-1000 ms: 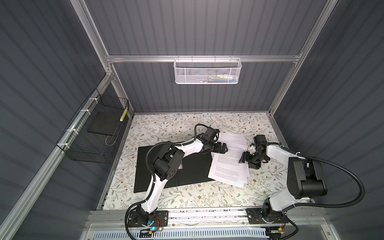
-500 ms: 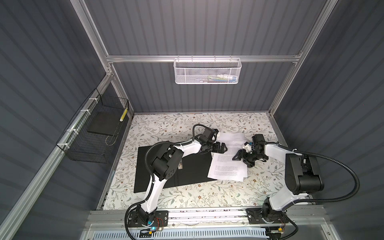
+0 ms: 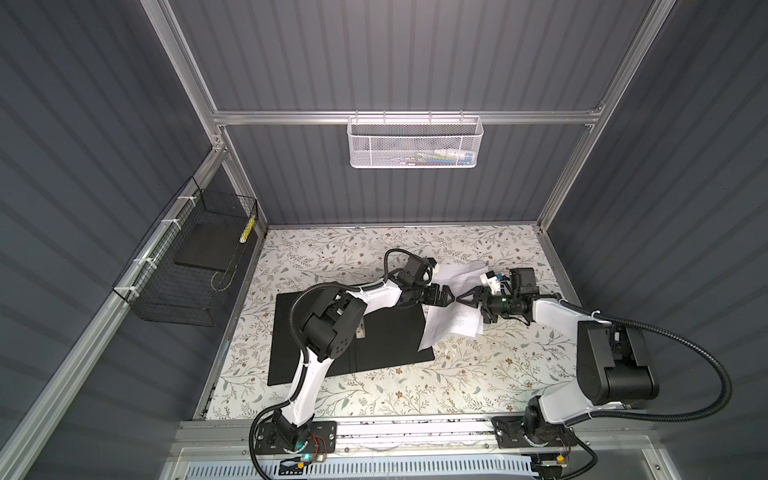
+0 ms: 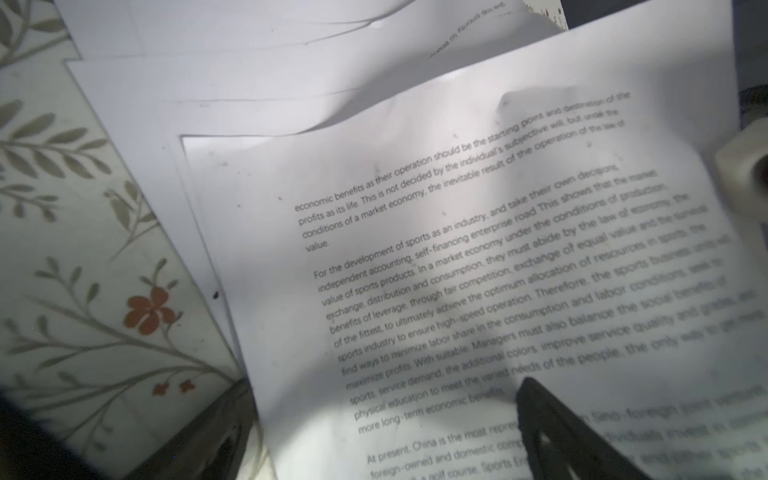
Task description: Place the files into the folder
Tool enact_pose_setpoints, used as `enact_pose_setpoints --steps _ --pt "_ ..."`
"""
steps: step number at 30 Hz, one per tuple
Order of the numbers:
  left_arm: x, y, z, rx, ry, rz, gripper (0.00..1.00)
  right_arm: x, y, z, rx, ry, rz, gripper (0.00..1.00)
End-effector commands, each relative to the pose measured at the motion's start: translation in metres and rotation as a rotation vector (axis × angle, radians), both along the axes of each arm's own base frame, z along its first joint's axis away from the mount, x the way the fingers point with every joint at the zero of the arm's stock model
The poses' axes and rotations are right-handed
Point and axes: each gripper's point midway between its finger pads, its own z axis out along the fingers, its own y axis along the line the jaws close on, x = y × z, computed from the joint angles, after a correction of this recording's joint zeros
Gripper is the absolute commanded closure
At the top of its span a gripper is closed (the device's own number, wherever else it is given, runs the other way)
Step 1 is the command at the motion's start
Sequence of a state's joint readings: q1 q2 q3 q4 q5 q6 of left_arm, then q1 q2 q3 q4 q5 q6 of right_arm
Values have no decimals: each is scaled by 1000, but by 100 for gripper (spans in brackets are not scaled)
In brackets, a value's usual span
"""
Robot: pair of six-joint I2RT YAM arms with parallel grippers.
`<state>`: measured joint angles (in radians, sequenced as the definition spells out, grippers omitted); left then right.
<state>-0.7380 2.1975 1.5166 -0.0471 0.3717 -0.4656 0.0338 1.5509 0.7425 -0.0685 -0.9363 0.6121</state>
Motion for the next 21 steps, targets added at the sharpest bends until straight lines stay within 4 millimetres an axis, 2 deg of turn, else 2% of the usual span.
enact_pose_setpoints --steps 1,8,12,16,18,21 --pt "-33 34 -58 159 194 27 1 0 7 14 68 -37 17 33" --pt "-32 34 -58 160 193 29 0 9 14 38 171 -108 27 31" --pt "-31 35 -58 161 192 32 1 11 9 32 100 -95 14 31" --pt "-30 36 -59 162 192 33 1 6 -4 14 -49 -51 -2 27" --pt "-30 36 -59 161 194 32 1 4 -5 14 -54 -48 -2 27" --pt "-30 35 -59 159 195 30 1 5 -1 25 -13 -85 -3 25"
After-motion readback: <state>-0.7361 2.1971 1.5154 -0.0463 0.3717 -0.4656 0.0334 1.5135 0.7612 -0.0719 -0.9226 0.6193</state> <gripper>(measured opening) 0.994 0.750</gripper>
